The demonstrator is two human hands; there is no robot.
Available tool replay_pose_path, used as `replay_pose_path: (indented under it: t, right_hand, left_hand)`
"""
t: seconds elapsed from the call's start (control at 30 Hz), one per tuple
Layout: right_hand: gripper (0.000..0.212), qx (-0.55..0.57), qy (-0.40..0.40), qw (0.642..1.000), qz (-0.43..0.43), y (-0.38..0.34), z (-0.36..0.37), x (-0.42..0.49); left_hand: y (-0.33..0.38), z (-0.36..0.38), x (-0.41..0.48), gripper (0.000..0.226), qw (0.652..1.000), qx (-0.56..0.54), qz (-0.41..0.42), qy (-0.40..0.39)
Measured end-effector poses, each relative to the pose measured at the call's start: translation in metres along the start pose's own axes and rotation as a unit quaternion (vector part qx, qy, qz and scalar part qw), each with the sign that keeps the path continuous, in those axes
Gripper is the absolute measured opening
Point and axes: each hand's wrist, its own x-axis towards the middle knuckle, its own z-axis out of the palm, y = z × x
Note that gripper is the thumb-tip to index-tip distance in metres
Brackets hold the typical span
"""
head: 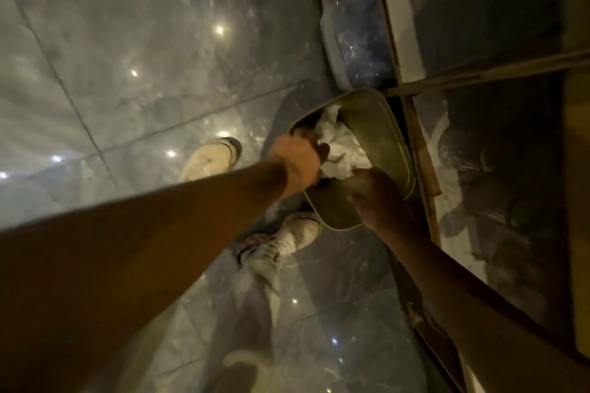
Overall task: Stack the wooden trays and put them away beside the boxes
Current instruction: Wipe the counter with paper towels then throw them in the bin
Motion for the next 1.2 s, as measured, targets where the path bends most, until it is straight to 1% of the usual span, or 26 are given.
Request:
replay_pose_path:
  t: [0.07, 0.13, 0.2, 0.27, 0.3, 0.47, 0.57, 0.67, 0.73, 0.83, 0.9, 0.97, 1.03, 1.1, 1.2]
  right_hand:
    - [0.049, 0.033, 0.029, 0.999, 0.001, -0.018, -0.02, -0.028]
    - [0.055, 0.052, 0.038, 0.998, 0.022, -0.037, -0.045, -0.059]
    - [0.059, 0.092, 0.04, 0.995, 0.024, -0.056, -0.071, -0.096]
    - [0.06, 0.183, 0.041, 0.982, 0.017, -0.075, -0.102, -0.141]
    - [0.059, 0.212, 0.049, 0.976, 0.013, -0.083, -0.119, -0.165]
    - [0.057, 0.217, 0.128, 0.968, 0.004, -0.117, -0.194, -0.283]
    - [0.053, 0.261, 0.163, 0.951, 0.009, -0.128, -0.227, -0.351]
    - [0.047, 0.339, 0.19, 0.921, 0.016, -0.132, -0.254, -0.415]
    - [0.041, 0.402, 0.232, 0.886, 0.014, -0.128, -0.271, -0.453]
    - [0.031, 0.479, 0.288, 0.829, 0.024, -0.112, -0.291, -0.49]
    - [0.023, 0.529, 0.318, 0.787, 0.028, -0.092, -0.3, -0.506]
    - [0.018, 0.554, 0.342, 0.759, 0.026, -0.069, -0.31, -0.514]
    - [0.015, 0.564, 0.362, 0.742, 0.026, -0.043, -0.322, -0.515]
    - [0.013, 0.562, 0.38, 0.734, 0.026, -0.018, -0.338, -0.511]
    - [0.014, 0.548, 0.395, 0.737, 0.031, 0.011, -0.368, -0.504]
  left_hand:
    - [-0.013, -0.017, -0.026, 0.03, 0.999, -0.006, -0.001, 0.048]
    - [-0.026, -0.039, -0.061, 0.032, 0.995, -0.008, 0.016, 0.093]
    - [-0.036, -0.066, -0.101, 0.035, 0.997, -0.004, 0.019, 0.081]
    - [-0.038, -0.095, -0.145, 0.038, 0.997, 0.018, 0.014, 0.069]
    - [-0.039, -0.113, -0.168, 0.04, 0.996, 0.017, 0.017, 0.08]
    - [-0.025, -0.206, -0.278, 0.041, 0.99, -0.054, 0.036, 0.127]
    - [-0.008, -0.258, -0.332, 0.041, 0.986, -0.047, 0.052, 0.154]
    - [0.017, -0.309, -0.376, 0.041, 0.985, -0.013, 0.083, 0.149]
    - [0.039, -0.346, -0.401, 0.039, 0.981, -0.002, 0.123, 0.153]
    - [0.069, -0.39, -0.424, 0.036, 0.969, 0.0, 0.169, 0.182]
    - [0.085, -0.412, -0.433, 0.033, 0.966, -0.013, 0.17, 0.193]
    - [0.098, -0.429, -0.437, 0.032, 0.964, -0.042, 0.164, 0.204]
    - [0.111, -0.441, -0.434, 0.031, 0.959, -0.069, 0.152, 0.227]
    - [0.126, -0.452, -0.425, 0.031, 0.952, -0.094, 0.147, 0.251]
    - [0.152, -0.469, -0.405, 0.03, 0.942, -0.153, 0.141, 0.262]
